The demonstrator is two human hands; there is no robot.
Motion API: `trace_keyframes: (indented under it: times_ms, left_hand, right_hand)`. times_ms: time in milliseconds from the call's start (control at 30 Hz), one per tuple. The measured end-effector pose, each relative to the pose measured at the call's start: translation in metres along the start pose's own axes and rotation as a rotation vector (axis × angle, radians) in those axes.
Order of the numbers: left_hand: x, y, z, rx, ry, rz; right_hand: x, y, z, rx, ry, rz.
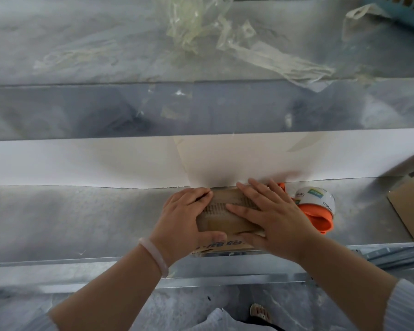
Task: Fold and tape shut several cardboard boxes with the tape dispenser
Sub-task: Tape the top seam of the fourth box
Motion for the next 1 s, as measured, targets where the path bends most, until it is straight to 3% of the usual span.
trace_keyframes:
  times_ms: [467, 733, 1000]
  left_hand:
    - [0.000, -0.002, 0.001, -0.027, 0.065, 0.085]
    - [0.002, -0.005, 0.005, -0.064, 0.082, 0.114]
    - [0.006, -0.007, 0.007, -0.021, 0.046, 0.100]
  right_hand:
    - [-0.004, -0.007, 0.003, -0.023, 0.171, 0.032]
    - [-0.012, -0.012, 0.005, -0.026, 0.161, -0.012]
    - [-0.010, -0.017, 0.007, 0.062, 0.120, 0.069]
Point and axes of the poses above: each hand's wrist, its own y-axis towards the middle knuckle, its own z-axis out of the palm, x = y × z, the point moved 2 cm from there along y, towards the middle knuckle, and after that the axes turned 6 degrees about x, right-handed, at the moved point
